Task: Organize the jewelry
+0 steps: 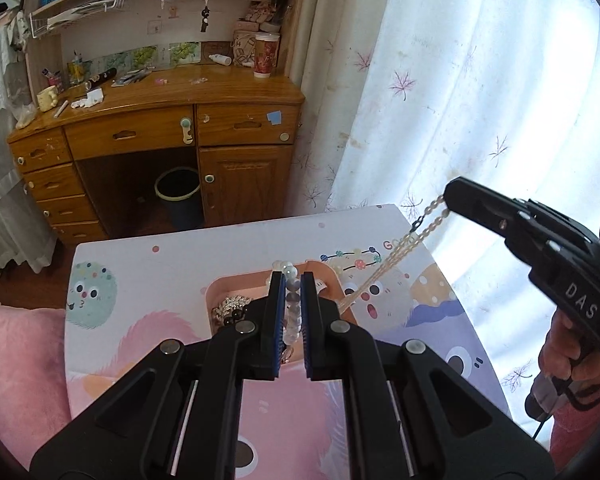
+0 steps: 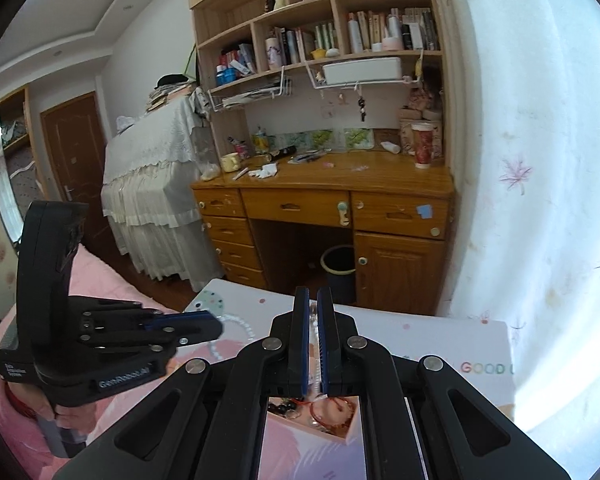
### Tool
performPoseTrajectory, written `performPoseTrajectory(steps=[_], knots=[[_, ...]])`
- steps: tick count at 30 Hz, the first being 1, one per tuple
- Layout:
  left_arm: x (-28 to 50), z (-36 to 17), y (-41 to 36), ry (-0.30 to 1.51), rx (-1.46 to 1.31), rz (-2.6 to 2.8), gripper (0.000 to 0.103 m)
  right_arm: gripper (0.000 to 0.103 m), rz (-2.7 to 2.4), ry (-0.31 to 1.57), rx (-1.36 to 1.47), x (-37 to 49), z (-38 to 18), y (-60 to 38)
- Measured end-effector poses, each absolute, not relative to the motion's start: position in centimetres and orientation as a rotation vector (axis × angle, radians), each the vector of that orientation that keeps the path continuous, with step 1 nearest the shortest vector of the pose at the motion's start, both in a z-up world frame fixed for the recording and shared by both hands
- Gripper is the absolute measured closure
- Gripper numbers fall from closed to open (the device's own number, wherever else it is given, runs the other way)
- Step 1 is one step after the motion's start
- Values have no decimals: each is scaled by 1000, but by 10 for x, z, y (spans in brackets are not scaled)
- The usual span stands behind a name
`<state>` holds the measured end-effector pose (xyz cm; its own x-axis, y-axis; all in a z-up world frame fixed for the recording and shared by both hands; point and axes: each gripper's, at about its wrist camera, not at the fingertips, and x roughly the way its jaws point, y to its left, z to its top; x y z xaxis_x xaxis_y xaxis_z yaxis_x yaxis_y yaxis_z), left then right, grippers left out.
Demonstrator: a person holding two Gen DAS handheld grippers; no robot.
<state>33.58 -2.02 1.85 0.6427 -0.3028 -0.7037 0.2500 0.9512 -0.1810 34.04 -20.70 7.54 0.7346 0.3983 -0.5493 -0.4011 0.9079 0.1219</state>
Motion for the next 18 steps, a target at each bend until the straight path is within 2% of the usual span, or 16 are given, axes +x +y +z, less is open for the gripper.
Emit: performPoseTrajectory(steps=[5, 10, 15, 17, 18], knots=[[351, -17, -18, 845, -101, -306, 98, 100, 465, 659, 10, 349, 36, -202], [371, -63, -4, 899, -200, -261, 98, 100, 445, 730, -31, 353, -27, -197], [379, -106, -1, 955, -177, -213, 98, 99, 419, 812, -42, 351, -90, -194], [379, -121, 0, 980, -178, -208, 94, 95, 407, 855, -11, 354, -111, -196], [379, -129, -1, 1009, -172, -206, 82, 82, 401, 874, -1, 355, -123, -197]])
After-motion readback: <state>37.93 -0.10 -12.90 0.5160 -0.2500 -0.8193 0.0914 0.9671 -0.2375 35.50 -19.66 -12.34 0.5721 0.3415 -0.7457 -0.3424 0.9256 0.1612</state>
